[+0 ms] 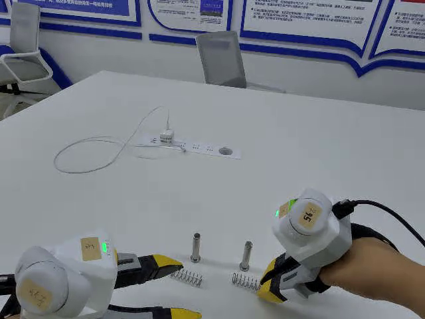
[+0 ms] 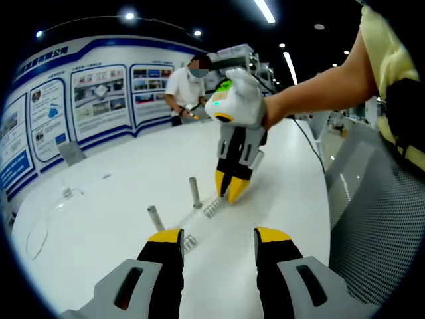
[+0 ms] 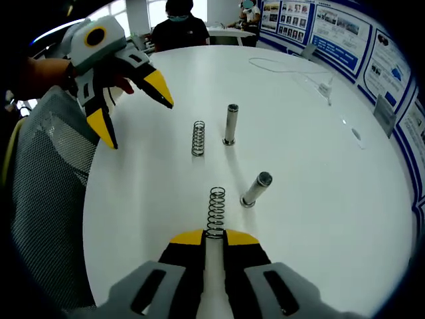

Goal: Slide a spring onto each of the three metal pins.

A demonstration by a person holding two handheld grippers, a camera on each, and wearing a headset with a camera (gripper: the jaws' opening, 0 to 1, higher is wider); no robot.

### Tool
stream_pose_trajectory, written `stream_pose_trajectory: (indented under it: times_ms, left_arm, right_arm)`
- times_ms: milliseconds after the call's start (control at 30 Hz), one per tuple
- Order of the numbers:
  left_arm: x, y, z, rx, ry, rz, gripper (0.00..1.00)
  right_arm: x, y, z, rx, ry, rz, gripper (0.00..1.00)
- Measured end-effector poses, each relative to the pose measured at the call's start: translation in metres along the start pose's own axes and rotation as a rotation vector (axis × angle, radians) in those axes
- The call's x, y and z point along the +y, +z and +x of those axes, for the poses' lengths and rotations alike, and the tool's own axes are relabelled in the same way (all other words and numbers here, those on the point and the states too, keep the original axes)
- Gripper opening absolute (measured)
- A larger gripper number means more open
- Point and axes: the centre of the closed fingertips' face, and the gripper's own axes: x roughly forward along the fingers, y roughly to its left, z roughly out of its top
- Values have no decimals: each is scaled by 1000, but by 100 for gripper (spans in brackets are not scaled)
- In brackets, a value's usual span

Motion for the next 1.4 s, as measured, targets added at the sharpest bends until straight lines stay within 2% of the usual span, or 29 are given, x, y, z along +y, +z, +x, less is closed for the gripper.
stream_pose_trajectory:
  times_ms: [367, 600, 800, 1067, 1400]
  left_arm:
    - [-5, 5, 12, 7, -36, 31, 42]
    - [-8, 7, 16, 10, -56, 51, 41]
    - [-11, 8, 17, 10, -65, 61, 40]
    - [-16, 8, 18, 15, -79, 77, 37]
    - [-23, 9, 20, 16, -102, 102, 33]
  right_arm:
    - [9, 2, -10, -2, 10, -22, 11]
    - [23, 17, -26, -39, 50, -43, 11]
    - [40, 27, -33, -37, 86, -97, 11]
    - [53, 40, -38, -43, 115, -134, 11]
    - [64, 45, -40, -38, 146, -167, 11]
